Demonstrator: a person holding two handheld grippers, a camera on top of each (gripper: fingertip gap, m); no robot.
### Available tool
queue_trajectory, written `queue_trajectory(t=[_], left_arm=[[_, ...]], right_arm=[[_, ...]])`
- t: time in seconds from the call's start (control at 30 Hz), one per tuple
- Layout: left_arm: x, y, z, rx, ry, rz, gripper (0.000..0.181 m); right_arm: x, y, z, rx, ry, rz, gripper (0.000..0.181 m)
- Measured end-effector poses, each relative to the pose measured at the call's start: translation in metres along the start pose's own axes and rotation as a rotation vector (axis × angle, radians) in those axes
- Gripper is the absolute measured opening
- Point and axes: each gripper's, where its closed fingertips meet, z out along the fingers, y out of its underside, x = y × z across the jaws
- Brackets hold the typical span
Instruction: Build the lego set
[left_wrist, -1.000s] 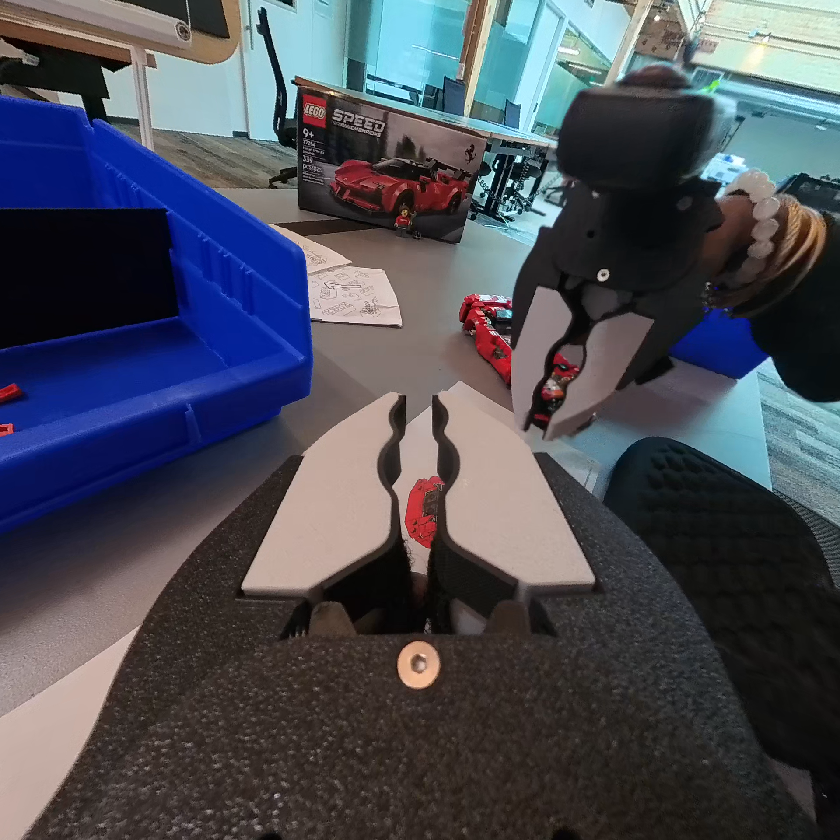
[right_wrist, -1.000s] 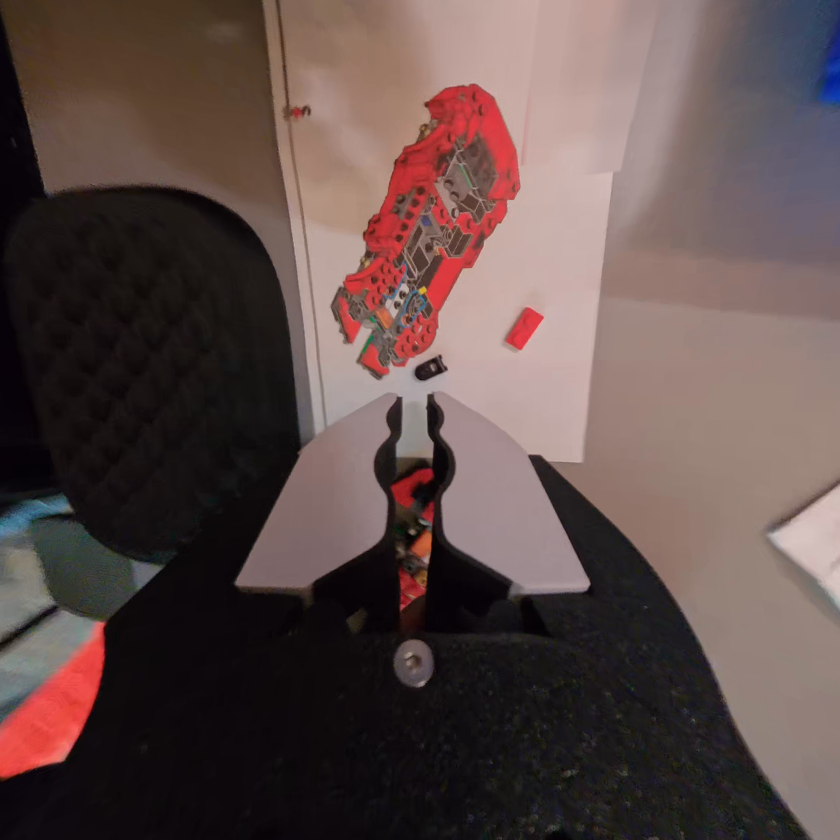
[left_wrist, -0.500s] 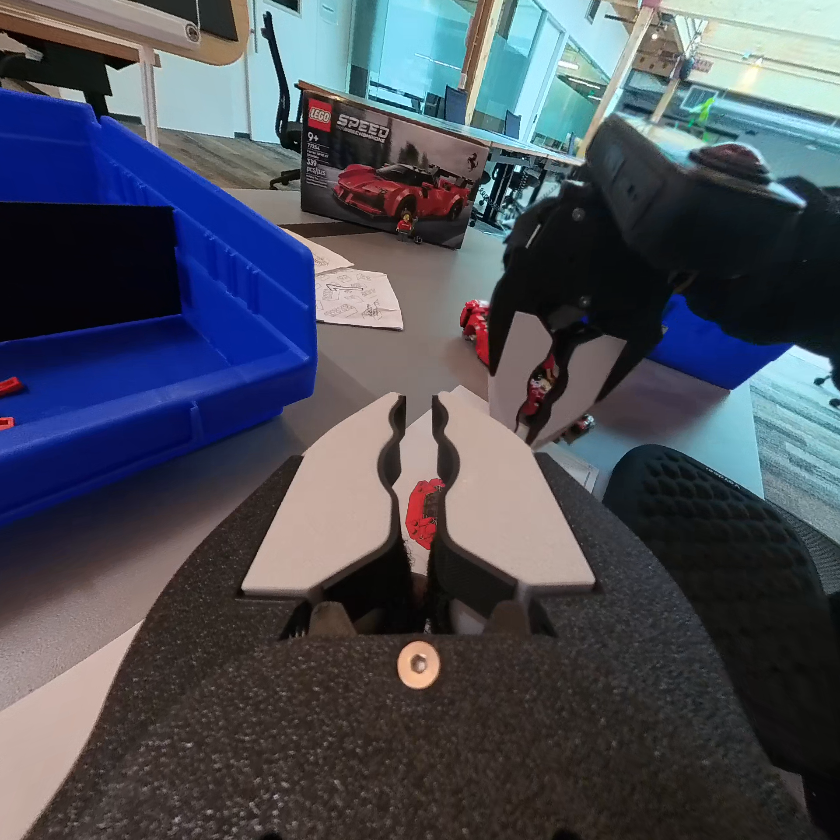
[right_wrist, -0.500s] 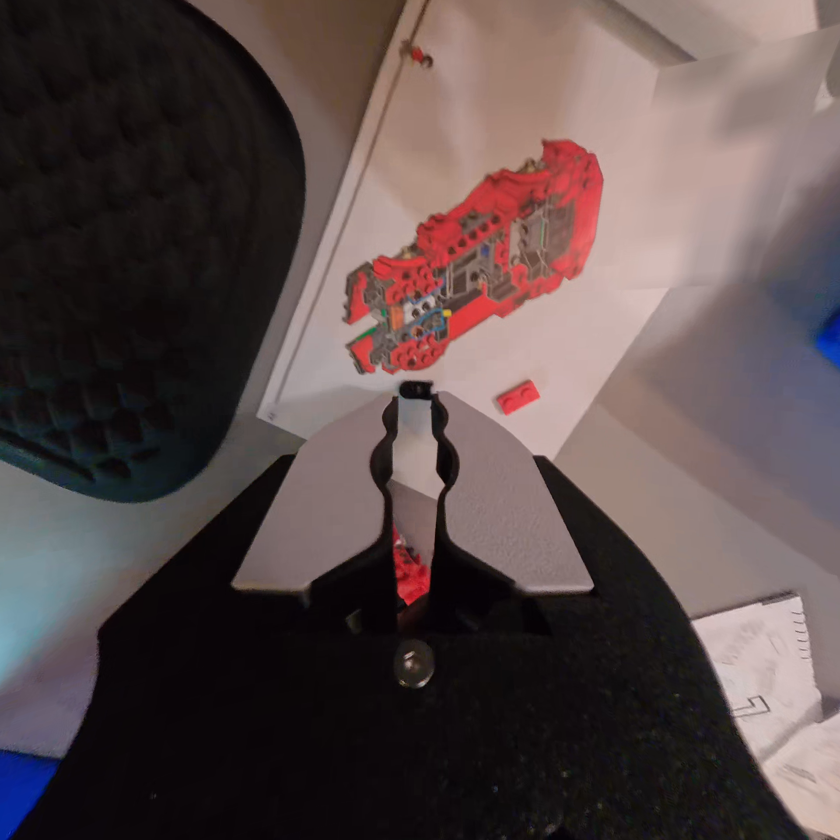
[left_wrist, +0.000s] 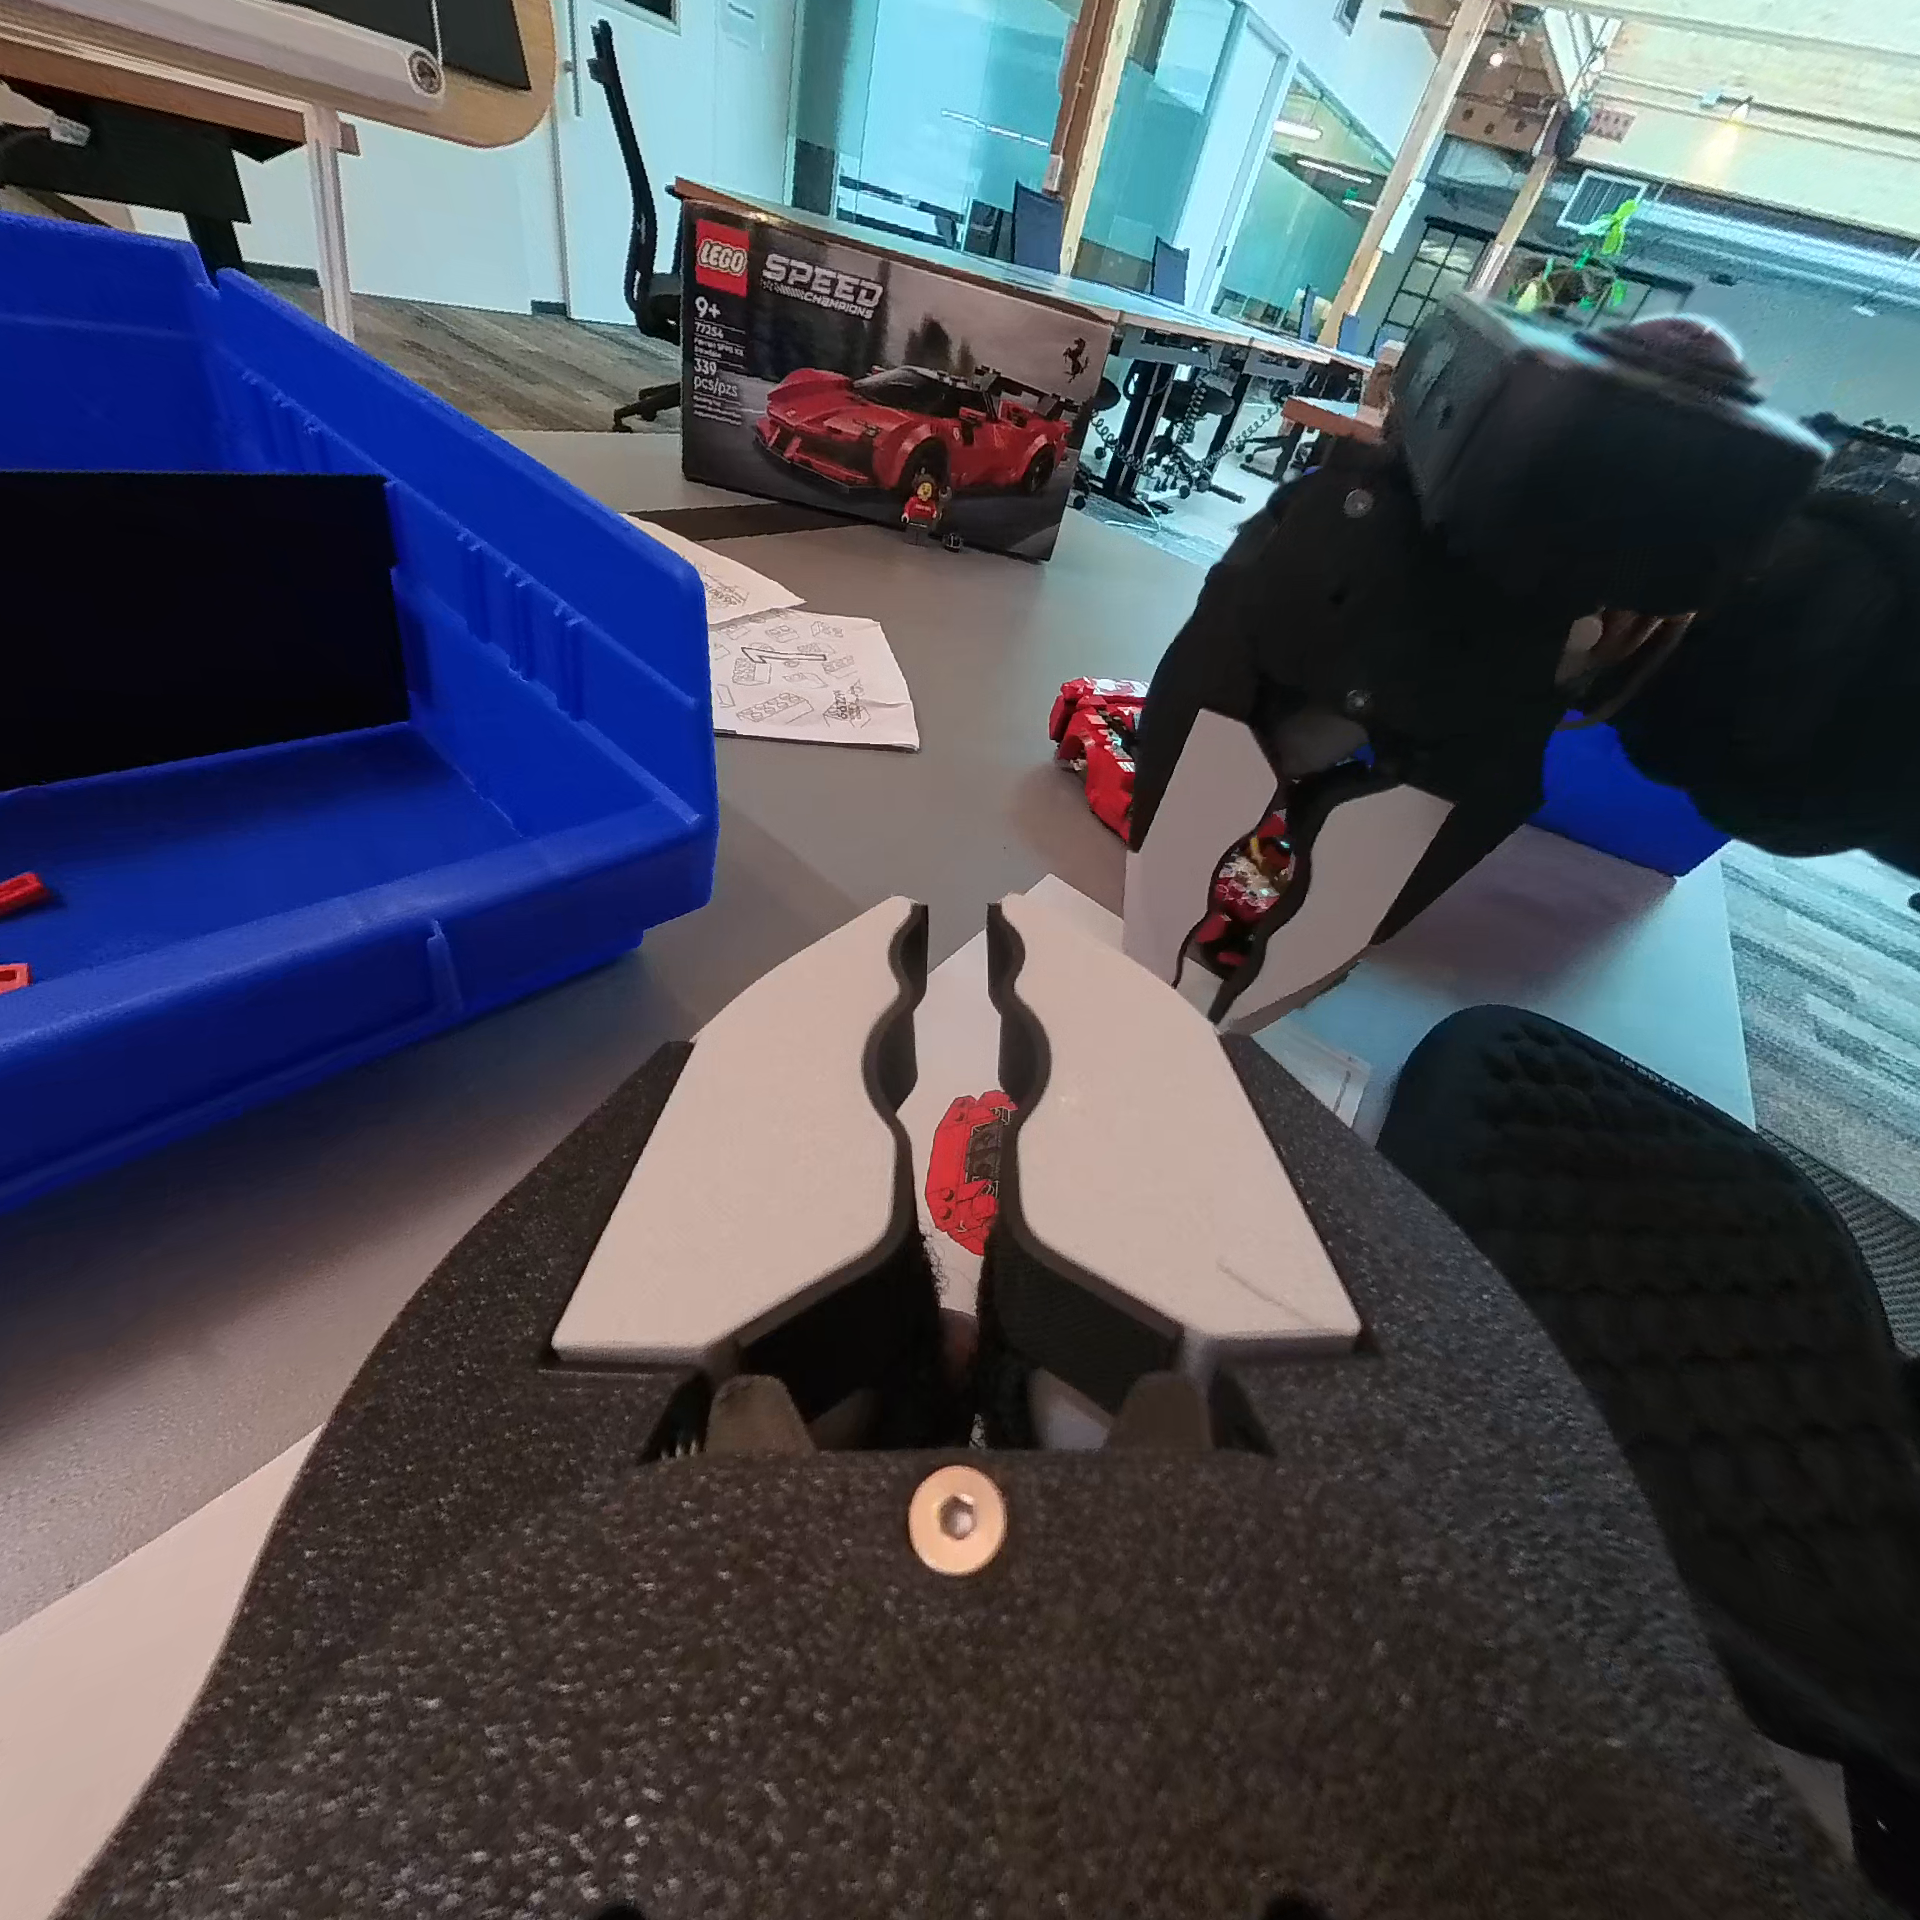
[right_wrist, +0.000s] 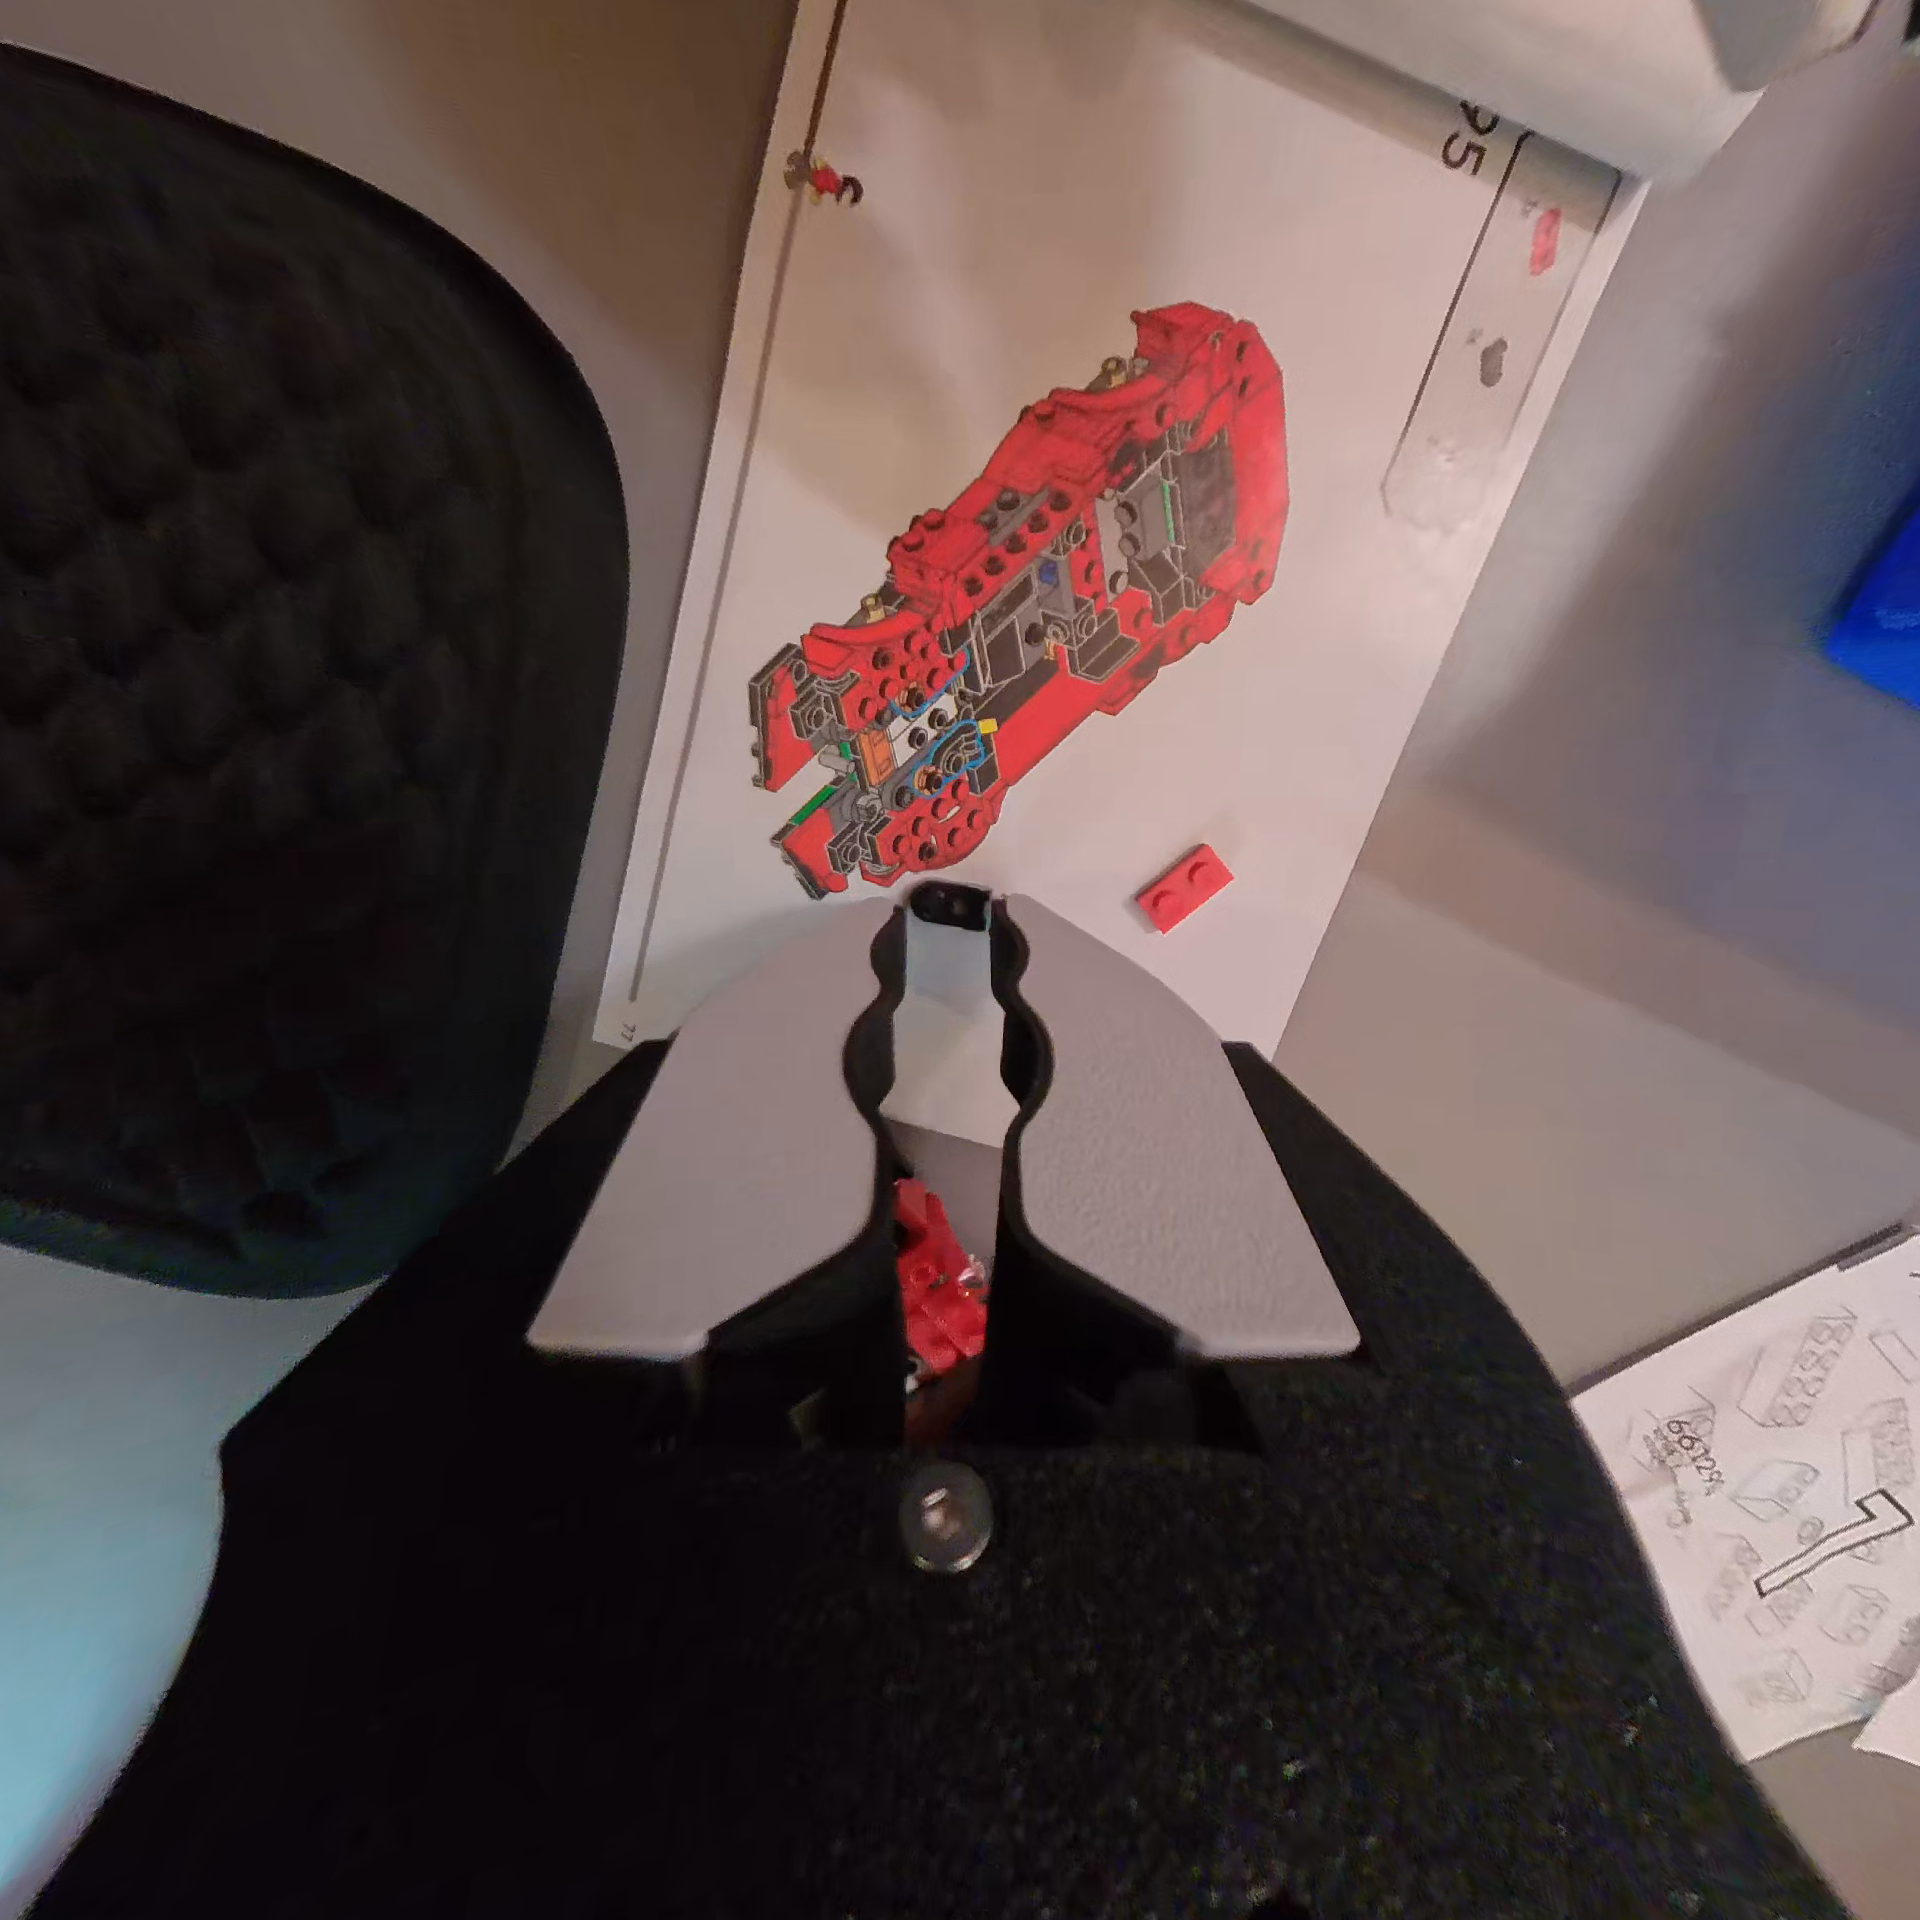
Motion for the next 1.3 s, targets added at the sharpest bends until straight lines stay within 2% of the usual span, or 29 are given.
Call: queue_trajectory(t=[0.57, 0.87, 1.3], left_arm=[[-0.0001, -0.0001, 0.0, 0.001, 0.001, -0.002, 0.01], [-0.0001, -0.0002, 0.0, 0.003, 0.001, -0.003, 0.01], [0.0001, 0.0002, 0.0002, 0.0, 0.001, 0.001, 0.01]], right_arm=[[-0.0028, -0.0003, -0.0028, 0.017, 0.009, 0.124, 0.017], [-0.0036, -0.0049, -0.0064, 0.019, 0.038, 0.306, 0.015], [-0.0016, -0.003, -0.0005, 0.0, 0.072, 0.31, 0.012]])
